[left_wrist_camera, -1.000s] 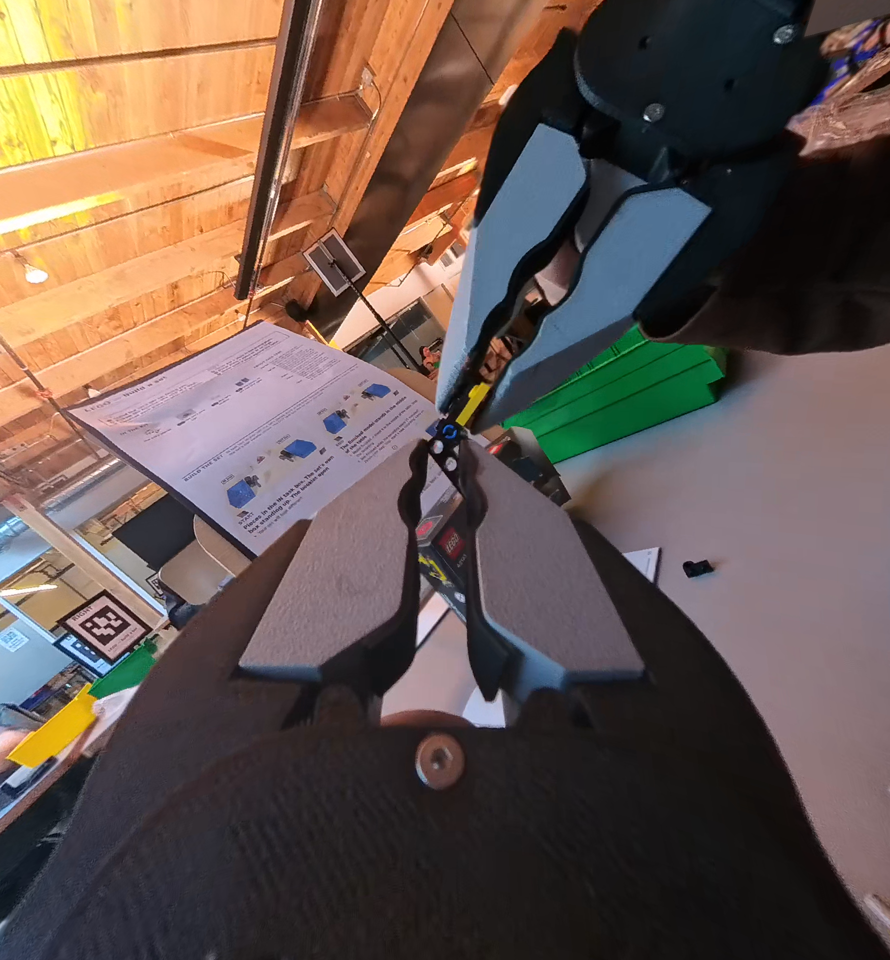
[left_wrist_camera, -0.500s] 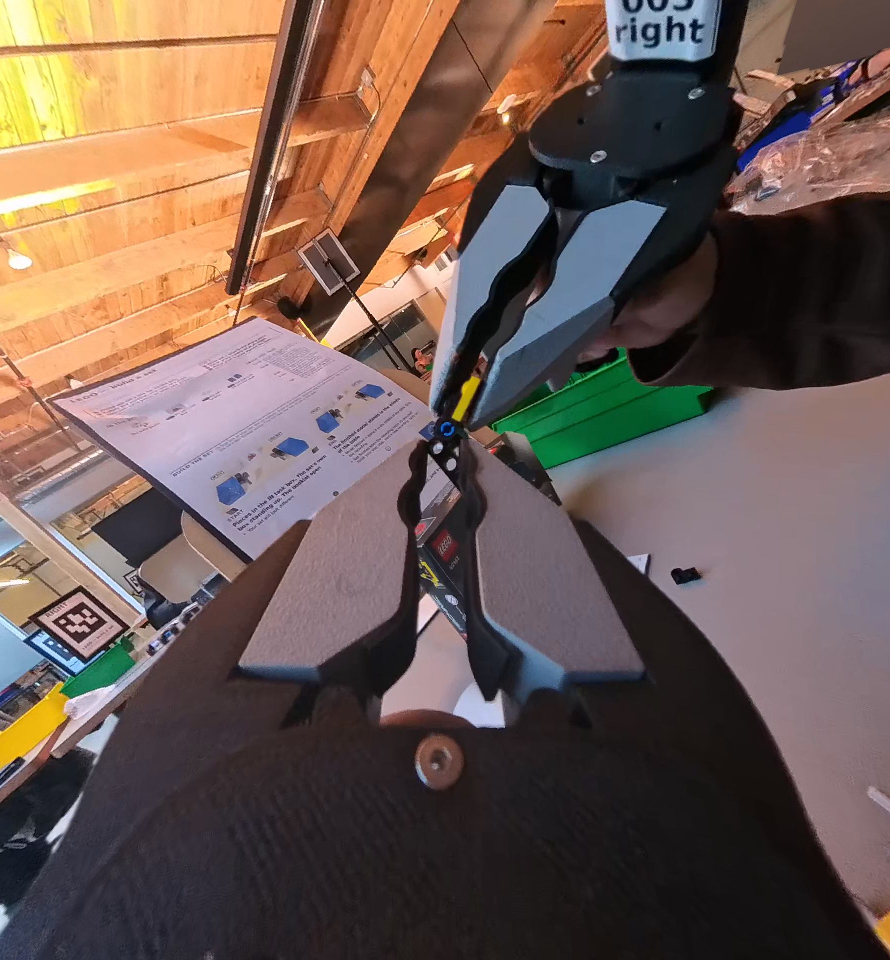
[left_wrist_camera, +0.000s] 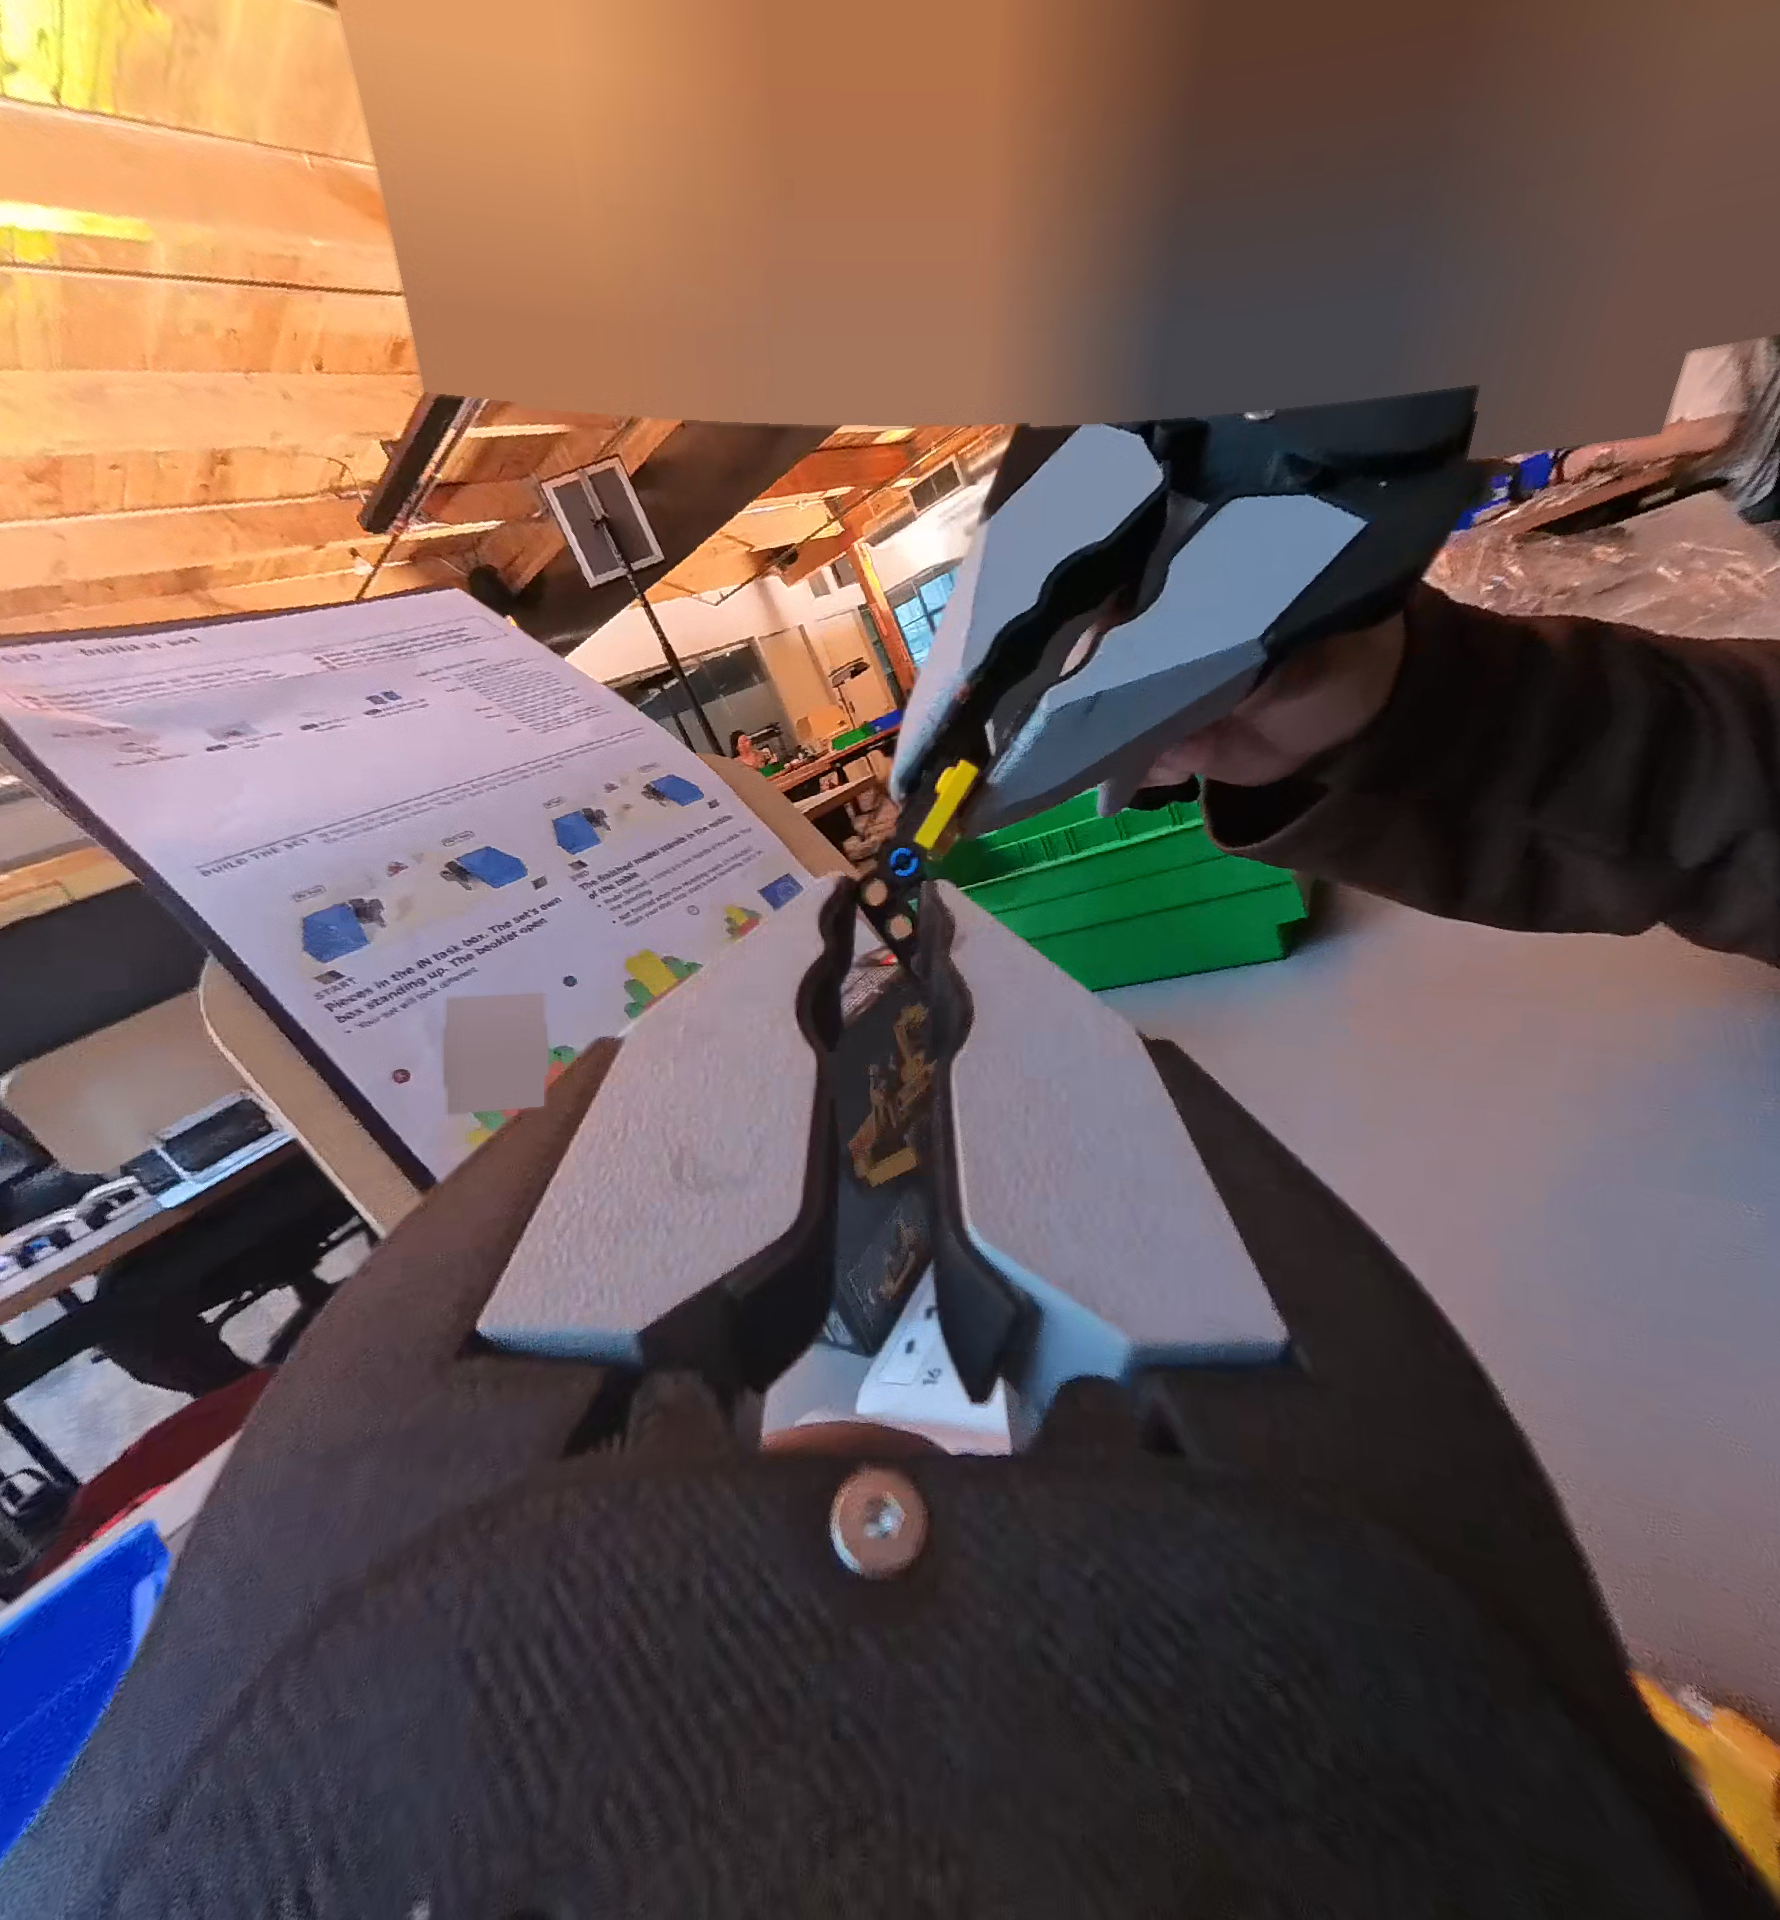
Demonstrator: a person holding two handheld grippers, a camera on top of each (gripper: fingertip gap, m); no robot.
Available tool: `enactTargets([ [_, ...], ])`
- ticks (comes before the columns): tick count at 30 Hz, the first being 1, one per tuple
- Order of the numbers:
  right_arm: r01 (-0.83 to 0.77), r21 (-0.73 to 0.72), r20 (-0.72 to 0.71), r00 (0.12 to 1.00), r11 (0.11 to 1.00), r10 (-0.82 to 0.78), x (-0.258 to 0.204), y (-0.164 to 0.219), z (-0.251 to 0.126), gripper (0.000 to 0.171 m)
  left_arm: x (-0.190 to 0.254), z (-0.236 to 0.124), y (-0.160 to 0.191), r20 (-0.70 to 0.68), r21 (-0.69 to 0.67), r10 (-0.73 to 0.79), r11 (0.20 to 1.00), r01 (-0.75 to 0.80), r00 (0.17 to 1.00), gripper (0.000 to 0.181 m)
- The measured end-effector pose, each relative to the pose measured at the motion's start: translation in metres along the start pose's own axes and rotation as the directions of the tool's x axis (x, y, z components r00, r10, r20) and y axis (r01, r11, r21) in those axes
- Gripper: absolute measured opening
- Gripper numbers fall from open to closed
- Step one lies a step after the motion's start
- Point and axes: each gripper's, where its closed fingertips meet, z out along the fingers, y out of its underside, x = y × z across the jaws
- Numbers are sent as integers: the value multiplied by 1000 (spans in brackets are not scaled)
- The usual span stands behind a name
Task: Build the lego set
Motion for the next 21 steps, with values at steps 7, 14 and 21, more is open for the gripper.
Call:
enactTargets([
  [7,14,-48,43,999,999,-12,-5,7,-2,7,4,2,6,-39,-31,-3,1000,2,999,10],
  [14,113,-136,28,993,984,-111,-8,15,-1,5,7,4,15,-63,-76,-42,996,37,997,8],
  [21,45,-90,46,998,995,-41,-6,21,1,5,3,5,20,-57,-105,-26,994,20,998,8],
])
